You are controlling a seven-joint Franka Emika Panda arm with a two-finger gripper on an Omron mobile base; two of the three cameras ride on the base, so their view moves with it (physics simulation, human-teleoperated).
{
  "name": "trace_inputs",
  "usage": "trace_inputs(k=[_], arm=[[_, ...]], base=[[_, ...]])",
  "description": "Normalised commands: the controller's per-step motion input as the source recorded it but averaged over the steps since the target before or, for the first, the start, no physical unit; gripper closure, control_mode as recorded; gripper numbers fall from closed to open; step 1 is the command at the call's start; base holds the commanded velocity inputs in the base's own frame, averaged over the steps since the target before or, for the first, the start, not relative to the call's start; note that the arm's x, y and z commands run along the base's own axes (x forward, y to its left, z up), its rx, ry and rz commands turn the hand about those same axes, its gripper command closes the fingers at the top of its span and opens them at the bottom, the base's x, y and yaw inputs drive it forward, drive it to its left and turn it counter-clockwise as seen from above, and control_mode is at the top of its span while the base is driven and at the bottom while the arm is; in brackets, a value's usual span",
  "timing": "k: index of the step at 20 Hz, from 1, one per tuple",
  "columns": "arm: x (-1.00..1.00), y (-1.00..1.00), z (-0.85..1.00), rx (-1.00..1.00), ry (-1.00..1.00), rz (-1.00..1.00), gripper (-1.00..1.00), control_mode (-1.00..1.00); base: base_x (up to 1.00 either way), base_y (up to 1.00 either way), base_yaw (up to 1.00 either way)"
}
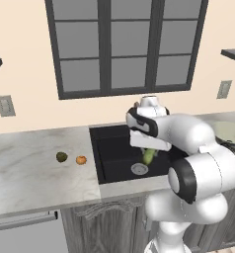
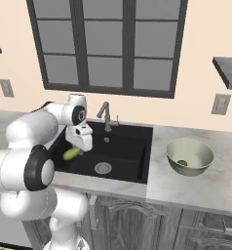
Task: There is a mixed pile of frozen fruits and vegetables on the counter. Locate all the frozen vegetables and place the items in a bowl on the counter. Take all the frozen fruits and defrost them in a running sink.
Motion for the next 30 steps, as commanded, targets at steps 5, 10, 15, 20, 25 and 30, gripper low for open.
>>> trace_inputs(k=[5,10,15,20,25,30], arm=[[0.00,-0.51,-0.01,-0.03,0.02,-0.07,1.00,-1.00],[0.00,-0.51,-0.01,-0.02,0.00,-0.07,1.00,-1.00],[0.00,-0.47,0.02,0.00,-0.01,-0.07,1.00,-1.00],[0.03,-0.42,0.10,0.00,-0.01,-0.07,1.00,-1.00],[0.07,-0.36,0.20,-0.04,0.00,-0.08,1.00,-1.00],[0.07,-0.35,0.21,-0.05,0.00,-0.08,1.00,-1.00]], base=[[0.00,0.00,0.00],[0.00,0.00,0.00],[0.00,0.00,0.00],[0.00,0.00,0.00],[0.00,0.00,0.00],[0.00,0.00,0.00]])
